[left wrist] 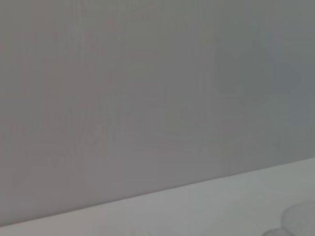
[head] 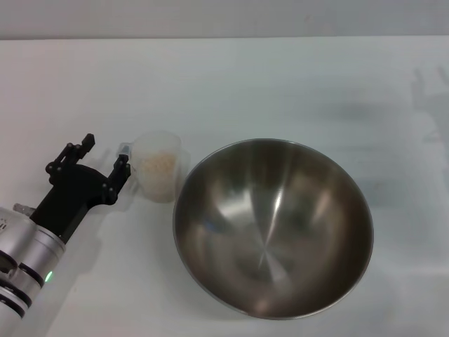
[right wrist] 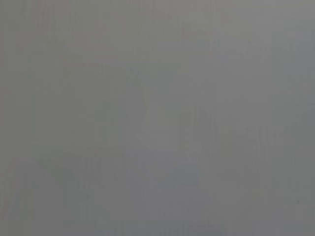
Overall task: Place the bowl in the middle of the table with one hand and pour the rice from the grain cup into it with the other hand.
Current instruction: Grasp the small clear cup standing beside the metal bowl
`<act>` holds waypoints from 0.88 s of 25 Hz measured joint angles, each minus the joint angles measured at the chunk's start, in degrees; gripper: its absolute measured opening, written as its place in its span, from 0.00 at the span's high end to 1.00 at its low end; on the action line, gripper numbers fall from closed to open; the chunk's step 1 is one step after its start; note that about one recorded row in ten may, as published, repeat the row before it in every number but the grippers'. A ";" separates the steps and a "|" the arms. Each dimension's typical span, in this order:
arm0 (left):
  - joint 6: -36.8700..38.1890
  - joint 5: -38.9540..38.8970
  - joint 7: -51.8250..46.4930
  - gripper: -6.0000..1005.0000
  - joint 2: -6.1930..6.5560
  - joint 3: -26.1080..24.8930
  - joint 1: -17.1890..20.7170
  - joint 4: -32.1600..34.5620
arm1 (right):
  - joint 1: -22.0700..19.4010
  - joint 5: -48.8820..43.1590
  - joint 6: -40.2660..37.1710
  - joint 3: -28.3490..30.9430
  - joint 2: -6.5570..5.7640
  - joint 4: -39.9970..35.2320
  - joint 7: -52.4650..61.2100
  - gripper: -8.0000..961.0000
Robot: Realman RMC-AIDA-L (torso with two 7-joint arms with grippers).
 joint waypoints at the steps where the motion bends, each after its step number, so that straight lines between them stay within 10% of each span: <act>1: 0.12 0.00 0.00 0.28 -0.02 0.08 0.13 -0.04 | 0.02 0.00 0.02 0.00 0.00 0.00 0.00 0.55; 12: 0.03 0.29 -0.15 0.73 -0.04 0.32 -0.06 -0.09 | 0.05 0.00 0.05 -0.01 0.00 0.06 -0.06 0.55; 22: 2.57 0.10 0.26 0.92 -0.04 -0.11 -0.59 -0.95 | 0.08 0.00 0.09 -0.01 -0.04 0.51 -0.44 0.55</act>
